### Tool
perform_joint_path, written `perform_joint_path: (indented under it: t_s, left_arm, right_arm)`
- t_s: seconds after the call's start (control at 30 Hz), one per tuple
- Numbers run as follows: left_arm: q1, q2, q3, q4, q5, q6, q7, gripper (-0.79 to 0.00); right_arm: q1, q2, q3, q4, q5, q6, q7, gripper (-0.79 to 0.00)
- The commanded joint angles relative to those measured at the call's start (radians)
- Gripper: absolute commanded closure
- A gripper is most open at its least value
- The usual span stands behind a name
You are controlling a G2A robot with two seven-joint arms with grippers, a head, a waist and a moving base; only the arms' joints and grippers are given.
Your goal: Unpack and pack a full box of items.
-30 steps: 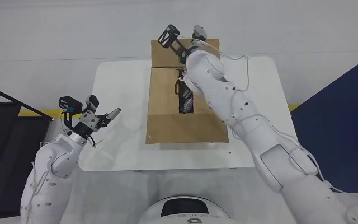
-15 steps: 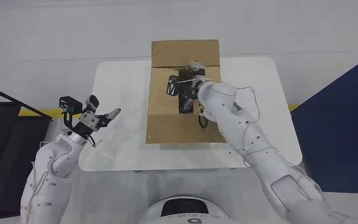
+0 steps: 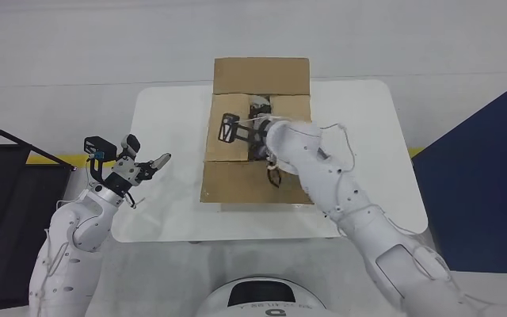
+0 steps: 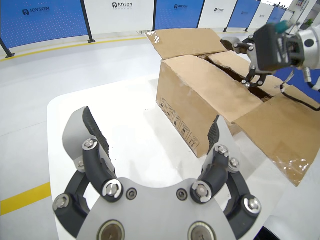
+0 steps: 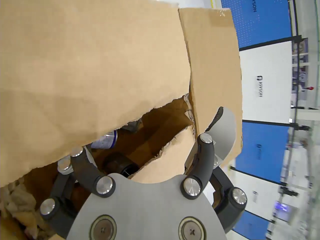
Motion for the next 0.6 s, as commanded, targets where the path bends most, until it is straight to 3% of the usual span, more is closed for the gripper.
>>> perform_joint_path:
  t_s: [0.0,0.13,0.3,0.57]
  left_arm:
    - [0.000,0.000,0.000,0.000,0.000,0.000,0.000,-0.785]
    - [0.003,0.000,0.000,0.009,0.002,0.013,0.015,-0.785]
    - [0.015,0.003,-0.029,0.045,-0.004,-0.012,0.062,-0.785]
    - [0.066,0.016,-0.140,0.130,-0.023,-0.094,0.146,-0.785]
  right_arm:
    - [0.002,-0.001,0.033,-0.003,0.097,-0.009,-0.010,-0.785]
    - [-0.002,-0.004,0.051,-0.027,0.167,0.009,-0.003,-0.785]
    - [0.004,-0.024,-0.007,-0.050,0.191,0.090,-0.004,-0.785]
    - [0.106,-0.105,-0.217,0.022,0.221,0.250,0.003,-0.785]
